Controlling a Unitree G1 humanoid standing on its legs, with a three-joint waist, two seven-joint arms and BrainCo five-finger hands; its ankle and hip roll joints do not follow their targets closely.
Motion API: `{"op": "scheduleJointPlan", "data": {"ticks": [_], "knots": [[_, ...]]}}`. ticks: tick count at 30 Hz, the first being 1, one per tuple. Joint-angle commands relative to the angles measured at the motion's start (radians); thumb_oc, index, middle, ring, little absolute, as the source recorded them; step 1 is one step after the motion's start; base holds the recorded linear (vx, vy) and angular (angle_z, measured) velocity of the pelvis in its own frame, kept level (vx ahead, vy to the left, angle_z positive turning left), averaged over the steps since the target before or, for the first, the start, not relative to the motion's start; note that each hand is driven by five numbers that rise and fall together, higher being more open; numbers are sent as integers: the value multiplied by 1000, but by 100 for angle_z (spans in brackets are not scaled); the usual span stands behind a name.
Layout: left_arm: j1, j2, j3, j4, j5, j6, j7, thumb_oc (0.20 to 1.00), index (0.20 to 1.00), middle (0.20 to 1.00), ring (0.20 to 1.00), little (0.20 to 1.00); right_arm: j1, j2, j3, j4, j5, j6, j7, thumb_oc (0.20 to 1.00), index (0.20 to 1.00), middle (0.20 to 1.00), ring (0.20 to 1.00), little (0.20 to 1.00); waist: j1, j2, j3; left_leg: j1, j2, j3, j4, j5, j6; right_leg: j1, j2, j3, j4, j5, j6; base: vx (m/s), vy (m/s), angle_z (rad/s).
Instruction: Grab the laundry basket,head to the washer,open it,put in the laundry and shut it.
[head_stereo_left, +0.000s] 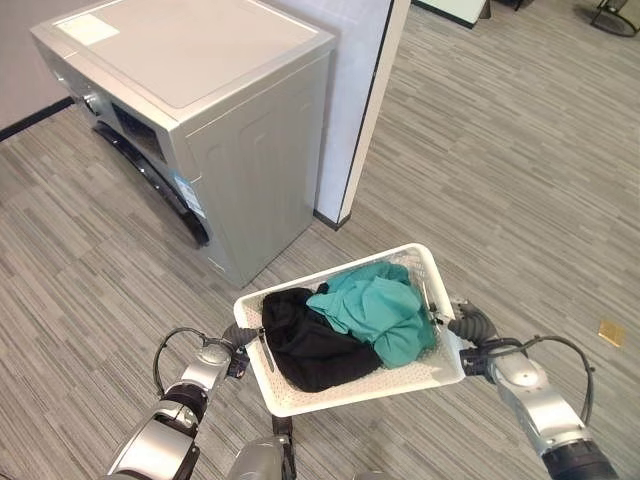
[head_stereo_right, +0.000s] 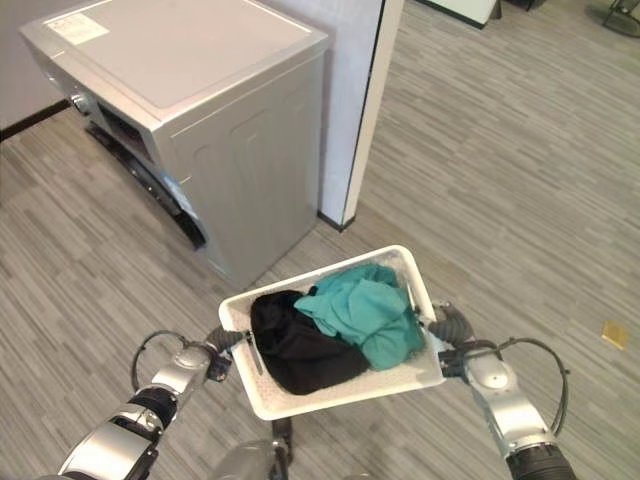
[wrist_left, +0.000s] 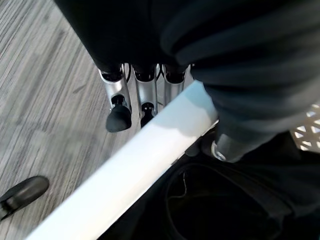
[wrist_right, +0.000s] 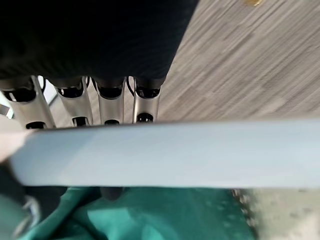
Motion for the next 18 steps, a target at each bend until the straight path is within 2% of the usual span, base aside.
{"op": "scheduleJointPlan", "data": {"ticks": [1, 2, 4, 5, 6, 7, 9, 10, 11, 14, 18], "knots": [[-17, 67, 66, -15, -4, -36, 35, 200, 200, 200, 200, 200, -68, 24, -30, -78, 104, -133, 45, 200, 200, 200, 200, 200, -40, 12, -31, -18, -2, -80, 111, -124, -112, -56, 21, 78, -4, 391, -24, 156, 126, -8], [-18, 67, 66, -11, 3, -36, 32, 200, 200, 200, 200, 200, -57, 26, -37, -73, 107, -137, 41, 200, 200, 200, 200, 200, -56, 16, -28, 8, -18, -104, 100, -129, -109, -86, 72, 97, -10, 307, -36, 172, 144, 24], [-32, 70, 72, -3, -3, -33, 30, 200, 200, 200, 200, 200, -50, 27, -46, -73, 120, -144, 39, 200, 200, 200, 200, 200, -72, 32, -20, 54, -20, -117, 65, -122, -110, -185, 139, 73, -41, 201, -72, 172, 144, 75], [-32, 76, 78, 10, 1, -32, 32, 200, 200, 200, 200, 200, -42, 26, -55, -64, 130, -152, 31, 200, 200, 200, 200, 200, -88, 28, -12, 92, -34, -131, 52, -125, -113, -243, 168, 60, -82, 194, -89, 219, 68, 67], [-33, 77, 78, 16, 6, -30, 32, 200, 200, 200, 200, 200, -41, 22, -57, -59, 132, -156, 25, 200, 200, 200, 200, 200, -100, 25, -6, 115, -45, -153, 53, -131, -115, -265, 189, 67, -98, 204, -93, 268, 29, 84], [-41, 80, 83, 29, 16, -33, 41, 200, 200, 200, 200, 200, -42, 17, -56, -50, 139, -166, 16, 200, 200, 200, 200, 200, -127, 19, 7, 152, -66, -183, 49, -141, -118, -298, 221, 81, -179, 232, -91, 247, 11, 84], [-55, 83, 88, 21, 21, -34, 55, 200, 200, 200, 200, 200, -49, 17, -49, -47, 164, -166, 8, 200, 200, 200, 200, 200, -130, 7, 12, 172, -80, -206, 73, -151, -130, -277, 173, 15, -183, 267, -82, 152, -22, 75], [-55, 84, 88, 21, 21, -34, 55, 200, 200, 200, 200, 200, -50, 17, -48, -46, 165, -166, 8, 200, 200, 200, 200, 200, -134, 6, 15, 172, -81, -210, 76, -152, -130, -275, 172, 11, -182, 265, -82, 57, -52, 40], [-45, 86, 94, 33, 22, -33, 53, 200, 200, 200, 200, 200, -54, 23, -31, -27, 202, -159, 29, 200, 200, 200, 200, 200, -127, 4, 2, 181, -86, -206, 70, -153, -133, -222, 165, 14, -232, 262, -100, 51, -51, 47], [-9, 109, 118, 52, 10, -35, 46, 200, 200, 200, 200, 200, -122, 36, 34, 61, 224, -156, 36, 200, 200, 200, 200, 200, -91, 14, -27, 188, -81, -191, 64, -155, -139, -152, 156, 9, -320, 276, -126, 66, -64, 30], [7, 168, 127, 26, 1, -31, 35, 200, 200, 200, 200, 200, -195, 77, 134, 122, 224, -133, 49, 200, 200, 200, 200, 200, -54, 28, -52, 206, -68, -195, 25, -146, -143, -82, 158, 1, -394, 276, -143, 55, -63, -15]]}}
